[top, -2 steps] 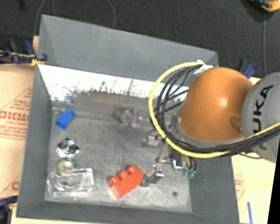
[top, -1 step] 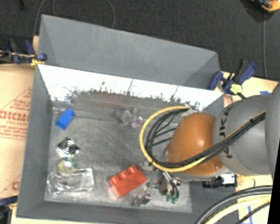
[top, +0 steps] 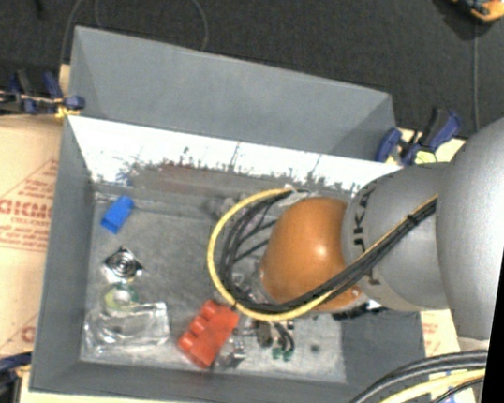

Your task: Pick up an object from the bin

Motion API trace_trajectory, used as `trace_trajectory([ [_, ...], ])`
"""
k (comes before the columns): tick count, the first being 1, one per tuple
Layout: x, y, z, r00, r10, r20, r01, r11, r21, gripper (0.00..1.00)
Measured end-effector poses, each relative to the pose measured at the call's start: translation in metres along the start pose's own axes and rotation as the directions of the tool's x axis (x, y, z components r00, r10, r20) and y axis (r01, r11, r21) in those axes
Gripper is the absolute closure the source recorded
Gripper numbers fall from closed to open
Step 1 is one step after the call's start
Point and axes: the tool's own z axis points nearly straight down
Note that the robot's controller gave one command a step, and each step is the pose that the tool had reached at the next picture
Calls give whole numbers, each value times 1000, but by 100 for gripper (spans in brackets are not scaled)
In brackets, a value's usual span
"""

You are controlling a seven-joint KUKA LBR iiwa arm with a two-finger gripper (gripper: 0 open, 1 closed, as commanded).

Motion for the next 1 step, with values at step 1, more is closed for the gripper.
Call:
trace_trajectory([
  [1, 0, -1, 0, 1000, 4, 0, -4, 1000, 0, 100],
])
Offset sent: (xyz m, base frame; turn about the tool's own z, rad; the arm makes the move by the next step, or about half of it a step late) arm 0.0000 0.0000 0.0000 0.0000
